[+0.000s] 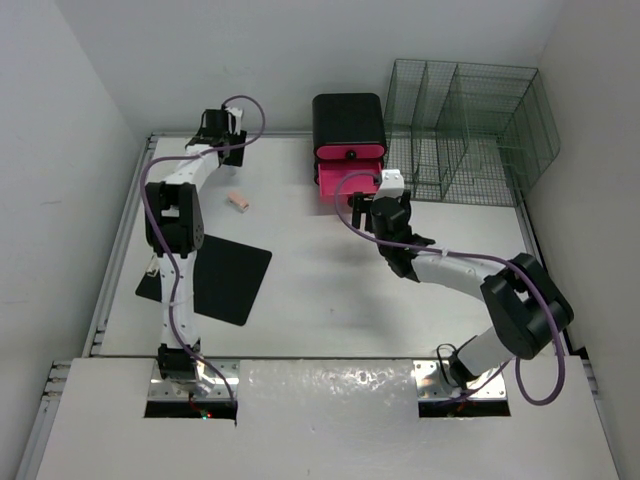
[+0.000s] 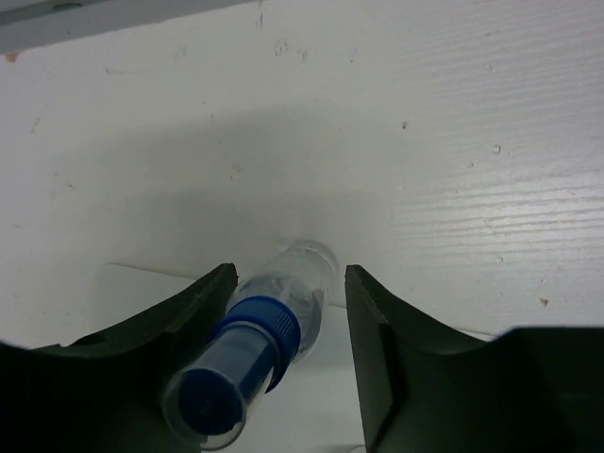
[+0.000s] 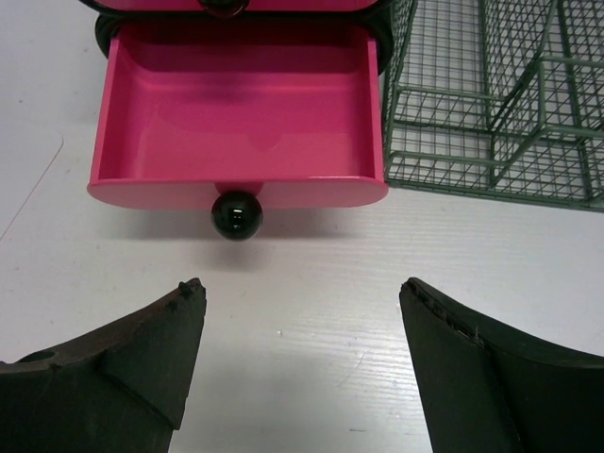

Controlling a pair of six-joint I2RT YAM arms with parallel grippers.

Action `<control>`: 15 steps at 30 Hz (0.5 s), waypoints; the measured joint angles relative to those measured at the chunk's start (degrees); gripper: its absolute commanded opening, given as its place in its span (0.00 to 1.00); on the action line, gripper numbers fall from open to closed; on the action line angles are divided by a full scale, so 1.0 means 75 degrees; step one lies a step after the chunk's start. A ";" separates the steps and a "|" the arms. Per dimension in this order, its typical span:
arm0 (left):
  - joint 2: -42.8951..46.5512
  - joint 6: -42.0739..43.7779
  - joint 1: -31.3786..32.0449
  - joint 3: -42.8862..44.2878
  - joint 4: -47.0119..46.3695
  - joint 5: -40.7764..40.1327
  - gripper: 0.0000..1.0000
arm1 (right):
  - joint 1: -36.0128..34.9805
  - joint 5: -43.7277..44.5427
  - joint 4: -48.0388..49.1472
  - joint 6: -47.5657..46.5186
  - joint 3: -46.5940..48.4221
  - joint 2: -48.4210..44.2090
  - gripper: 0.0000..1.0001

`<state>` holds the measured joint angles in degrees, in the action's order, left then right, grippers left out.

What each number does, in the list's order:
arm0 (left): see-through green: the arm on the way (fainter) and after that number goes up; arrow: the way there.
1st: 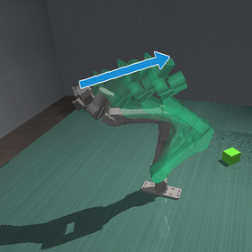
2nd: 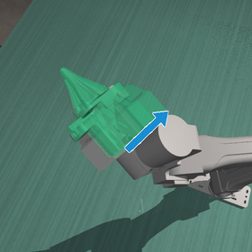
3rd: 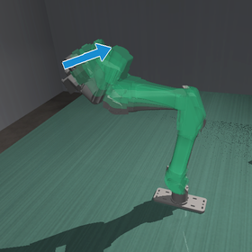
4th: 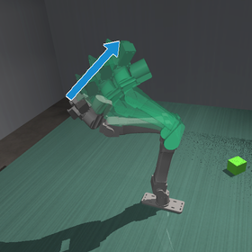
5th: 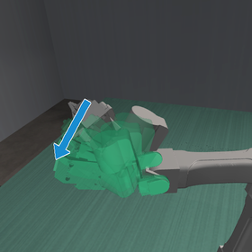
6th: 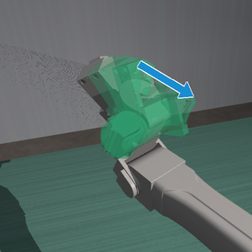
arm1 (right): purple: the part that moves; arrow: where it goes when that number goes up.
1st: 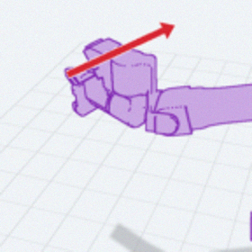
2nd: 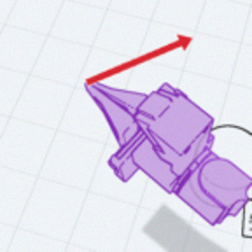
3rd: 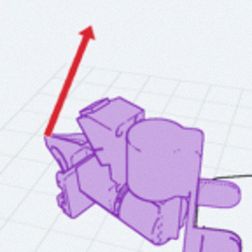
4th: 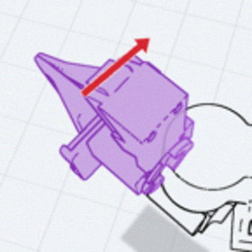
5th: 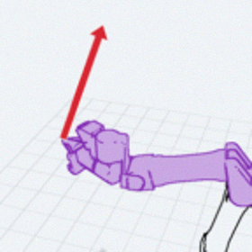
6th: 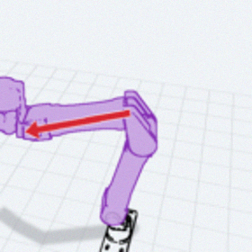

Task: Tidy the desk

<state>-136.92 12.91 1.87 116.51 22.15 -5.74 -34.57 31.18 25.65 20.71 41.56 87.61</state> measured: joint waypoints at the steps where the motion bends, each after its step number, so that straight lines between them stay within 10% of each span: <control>1: -0.0035 -0.0026 -0.0006 0.0015 0.0012 0.0006 0.40 | 0.0000 0.0038 0.0003 -0.0029 -0.0003 -0.0023 0.81; 6: -0.0055 -0.0117 -0.0015 0.0026 0.0119 0.0131 0.00 | 0.0000 0.0204 0.0064 -0.0198 -0.0035 -0.0102 0.81; 15: 0.0233 0.0096 0.0061 0.0026 0.0804 0.0536 0.00 | 0.0003 0.0425 0.0169 -0.0364 -0.0119 -0.0201 0.86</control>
<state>-135.17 13.63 2.33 116.71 28.18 -1.72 -34.54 34.37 26.92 17.98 40.66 86.11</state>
